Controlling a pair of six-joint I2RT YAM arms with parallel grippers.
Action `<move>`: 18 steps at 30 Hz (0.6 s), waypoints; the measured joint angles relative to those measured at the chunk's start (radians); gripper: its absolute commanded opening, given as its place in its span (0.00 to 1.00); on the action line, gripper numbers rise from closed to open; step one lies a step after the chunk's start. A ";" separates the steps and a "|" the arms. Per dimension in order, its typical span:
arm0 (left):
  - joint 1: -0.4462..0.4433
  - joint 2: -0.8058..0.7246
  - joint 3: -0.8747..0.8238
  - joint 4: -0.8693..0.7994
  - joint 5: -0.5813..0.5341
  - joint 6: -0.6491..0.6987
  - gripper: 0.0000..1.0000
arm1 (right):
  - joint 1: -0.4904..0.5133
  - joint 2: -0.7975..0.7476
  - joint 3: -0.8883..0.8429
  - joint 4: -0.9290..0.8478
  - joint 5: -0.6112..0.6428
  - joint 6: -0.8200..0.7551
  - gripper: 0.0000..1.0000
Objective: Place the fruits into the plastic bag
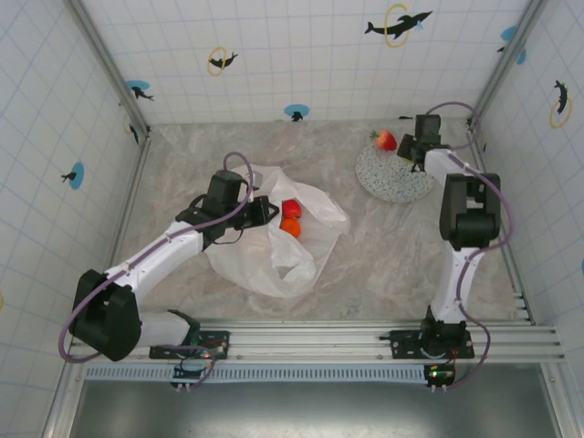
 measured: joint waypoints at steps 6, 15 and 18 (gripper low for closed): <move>0.000 -0.015 0.000 -0.003 0.001 0.000 0.00 | 0.027 -0.457 -0.393 0.129 -0.098 0.008 0.52; 0.000 -0.057 0.000 -0.083 0.014 0.053 0.00 | 0.327 -1.012 -0.795 0.205 -0.349 -0.027 0.52; 0.000 -0.067 0.000 -0.119 0.024 0.085 0.00 | 0.479 -1.106 -0.865 0.208 -0.397 -0.062 0.52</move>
